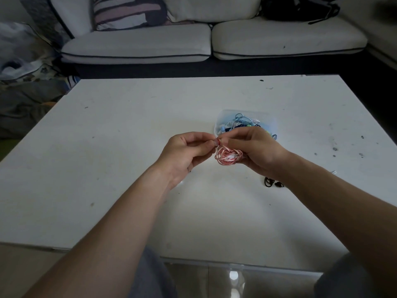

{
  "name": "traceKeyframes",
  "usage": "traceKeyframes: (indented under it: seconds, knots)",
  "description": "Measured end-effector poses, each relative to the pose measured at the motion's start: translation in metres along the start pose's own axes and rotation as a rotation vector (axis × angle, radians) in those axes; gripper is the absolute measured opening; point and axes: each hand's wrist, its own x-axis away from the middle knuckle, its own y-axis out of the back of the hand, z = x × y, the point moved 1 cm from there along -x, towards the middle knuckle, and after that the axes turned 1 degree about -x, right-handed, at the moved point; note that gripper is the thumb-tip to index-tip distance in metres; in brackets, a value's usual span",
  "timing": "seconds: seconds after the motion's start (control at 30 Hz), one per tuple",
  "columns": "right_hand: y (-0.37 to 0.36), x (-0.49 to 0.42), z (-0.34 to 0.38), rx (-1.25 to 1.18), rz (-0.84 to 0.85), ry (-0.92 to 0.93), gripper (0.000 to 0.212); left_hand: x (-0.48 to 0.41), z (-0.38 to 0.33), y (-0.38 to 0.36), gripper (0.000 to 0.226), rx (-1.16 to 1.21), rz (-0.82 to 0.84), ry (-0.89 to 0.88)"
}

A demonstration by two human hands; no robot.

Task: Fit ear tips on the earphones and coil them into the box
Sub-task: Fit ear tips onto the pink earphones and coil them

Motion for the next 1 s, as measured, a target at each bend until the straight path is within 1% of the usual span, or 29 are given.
traceKeyframes:
  seconds: [0.07,0.13,0.47,0.73,0.9,1.0]
  knots:
    - [0.002,0.000,0.002,0.024,0.012,0.029,0.008,-0.001,0.000,-0.001,0.015,0.055,0.024,0.037]
    - [0.003,0.000,0.004,0.028,0.008,0.041,0.010,-0.002,0.000,-0.002,0.015,0.077,0.042,0.040]
    - [0.003,-0.001,0.004,0.013,-0.058,-0.012,0.008,-0.002,-0.001,-0.005,0.016,0.118,0.037,0.035]
    - [0.002,0.000,0.005,0.055,-0.065,0.033,0.006,-0.003,0.003,-0.009,0.014,0.158,-0.019,0.025]
    - [0.004,-0.001,0.005,0.150,-0.076,0.101,0.008,-0.003,0.007,-0.014,0.014,0.186,-0.048,0.044]
    - [0.004,-0.001,0.003,0.133,-0.088,0.090,0.006,-0.004,0.008,-0.016,0.013,0.214,-0.048,0.050]
